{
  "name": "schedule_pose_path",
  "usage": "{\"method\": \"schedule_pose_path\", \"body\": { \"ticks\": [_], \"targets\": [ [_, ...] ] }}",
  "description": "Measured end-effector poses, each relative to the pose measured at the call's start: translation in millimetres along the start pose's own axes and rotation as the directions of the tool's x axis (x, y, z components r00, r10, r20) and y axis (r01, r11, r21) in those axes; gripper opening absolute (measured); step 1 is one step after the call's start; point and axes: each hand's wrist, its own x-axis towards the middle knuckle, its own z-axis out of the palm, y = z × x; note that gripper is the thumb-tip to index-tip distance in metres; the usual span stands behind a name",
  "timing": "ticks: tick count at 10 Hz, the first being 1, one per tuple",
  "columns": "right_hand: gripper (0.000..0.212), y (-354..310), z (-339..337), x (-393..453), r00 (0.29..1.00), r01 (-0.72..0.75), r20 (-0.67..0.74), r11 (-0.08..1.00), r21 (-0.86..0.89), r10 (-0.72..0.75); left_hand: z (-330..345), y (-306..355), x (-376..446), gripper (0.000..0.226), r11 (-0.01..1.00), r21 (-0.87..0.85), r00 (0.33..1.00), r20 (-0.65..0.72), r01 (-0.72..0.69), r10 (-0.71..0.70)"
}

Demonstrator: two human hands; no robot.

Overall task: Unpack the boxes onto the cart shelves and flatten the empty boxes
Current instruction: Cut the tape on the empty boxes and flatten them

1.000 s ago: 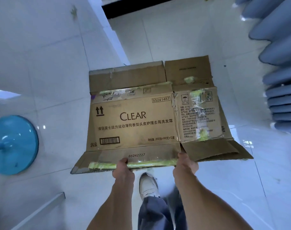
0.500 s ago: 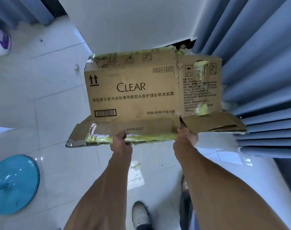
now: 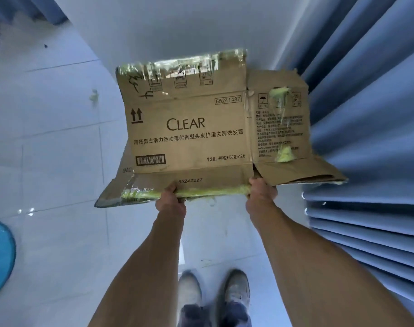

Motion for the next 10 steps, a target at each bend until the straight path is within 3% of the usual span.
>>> {"method": "schedule_pose_path", "body": {
  "ticks": [1, 2, 3, 4, 5, 6, 8, 9, 10],
  "targets": [
    [0.023, 9, 8, 27, 0.996, -0.078, 0.037, 0.997, -0.004, 0.078, 1, -23, 32, 0.017, 0.988, 0.139, 0.997, -0.045, 0.064, -0.058],
    [0.024, 30, 11, 61, 0.982, -0.180, 0.030, 0.977, -0.114, 0.185, -7, -40, 64, 0.051, 0.926, 0.367, 0.961, -0.275, 0.093, 0.012],
    [0.029, 49, 0, 74, 0.977, -0.171, 0.063, 0.929, -0.328, 0.202, -13, -52, 76, 0.062, 0.408, 0.908, 0.940, -0.216, 0.094, 0.265],
    [0.045, 47, 15, 82, 0.994, -0.102, -0.026, 0.832, -0.545, 0.105, 5, -48, 84, 0.068, 0.037, 0.993, 0.895, 0.088, -0.116, 0.436],
    [0.045, 32, 49, 84, 0.992, 0.060, -0.032, 0.672, -0.738, -0.123, 41, -34, 92, 0.065, -0.169, 0.951, 0.864, 0.306, -0.259, 0.399],
    [0.041, 15, 80, 91, 0.934, 0.328, 0.228, 0.409, -0.851, -0.276, 86, -22, 104, 0.064, -0.227, 0.929, 0.857, 0.360, -0.293, 0.368],
    [0.067, -18, 159, 148, 0.818, 0.518, 0.460, 0.093, -0.850, -0.346, 191, -22, 158, 0.077, -0.421, 0.821, 0.776, 0.535, -0.386, 0.334],
    [0.077, -48, 212, 194, 0.683, 0.626, 0.581, -0.056, -0.778, -0.443, 254, -16, 200, 0.086, -0.569, 0.711, 0.653, 0.666, -0.413, 0.359],
    [0.084, -84, 255, 240, 0.551, 0.676, 0.677, -0.215, -0.705, -0.488, 316, -6, 239, 0.084, -0.641, 0.620, 0.581, 0.750, -0.452, 0.315]
  ]
}}
